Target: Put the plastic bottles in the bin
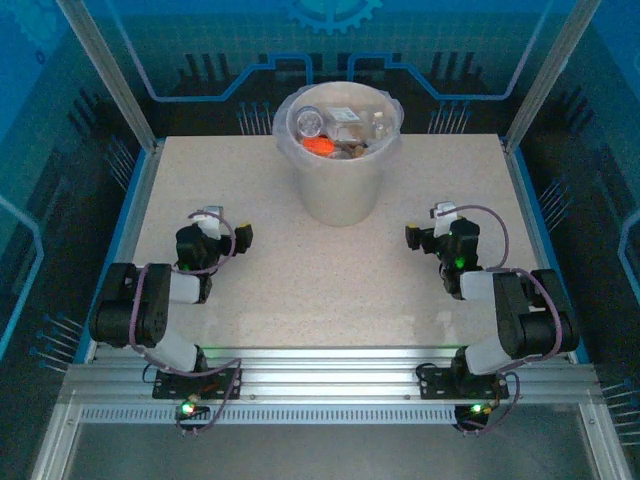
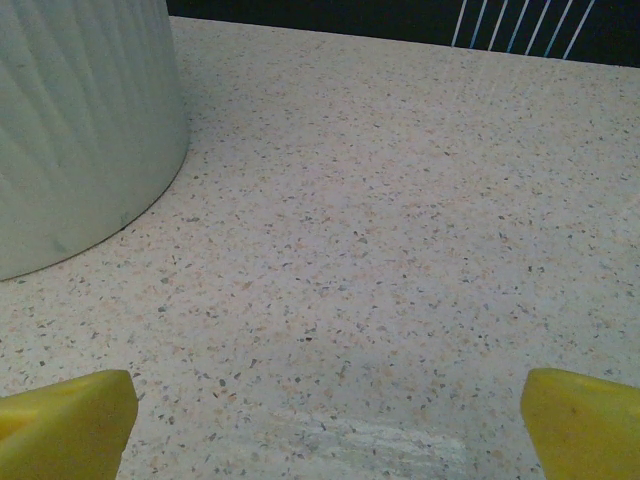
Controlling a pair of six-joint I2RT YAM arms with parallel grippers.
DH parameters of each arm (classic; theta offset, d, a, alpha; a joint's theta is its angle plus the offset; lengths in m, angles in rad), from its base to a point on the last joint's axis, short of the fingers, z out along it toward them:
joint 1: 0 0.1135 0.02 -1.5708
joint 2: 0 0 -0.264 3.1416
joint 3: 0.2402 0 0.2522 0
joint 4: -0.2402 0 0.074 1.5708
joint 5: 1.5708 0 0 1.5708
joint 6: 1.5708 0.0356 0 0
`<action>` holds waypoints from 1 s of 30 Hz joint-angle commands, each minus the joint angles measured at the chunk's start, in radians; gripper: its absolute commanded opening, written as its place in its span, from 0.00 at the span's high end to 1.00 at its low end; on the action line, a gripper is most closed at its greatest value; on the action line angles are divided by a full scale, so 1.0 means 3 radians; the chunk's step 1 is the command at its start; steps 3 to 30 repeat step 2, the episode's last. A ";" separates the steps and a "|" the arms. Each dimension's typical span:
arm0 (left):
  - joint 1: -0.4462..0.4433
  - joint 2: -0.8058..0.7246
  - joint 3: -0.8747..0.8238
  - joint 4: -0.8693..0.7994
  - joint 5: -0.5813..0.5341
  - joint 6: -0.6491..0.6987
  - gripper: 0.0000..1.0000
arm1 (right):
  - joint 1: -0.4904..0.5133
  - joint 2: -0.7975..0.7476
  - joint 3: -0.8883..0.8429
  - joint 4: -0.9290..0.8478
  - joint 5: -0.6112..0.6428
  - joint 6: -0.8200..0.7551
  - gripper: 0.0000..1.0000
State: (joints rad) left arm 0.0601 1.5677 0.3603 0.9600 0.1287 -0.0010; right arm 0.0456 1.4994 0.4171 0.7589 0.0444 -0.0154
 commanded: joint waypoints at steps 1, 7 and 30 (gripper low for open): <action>0.0009 -0.0051 0.0016 -0.0015 0.0062 -0.0022 0.01 | 0.0034 0.0023 0.0042 0.0006 0.0018 0.0021 0.00; 0.0012 -0.0051 0.0016 -0.0018 0.0062 -0.0022 0.01 | 0.0037 0.0023 0.0044 0.0006 0.0016 0.0021 0.00; 0.0012 -0.0051 0.0016 -0.0018 0.0062 -0.0022 0.01 | 0.0037 0.0023 0.0044 0.0006 0.0016 0.0021 0.00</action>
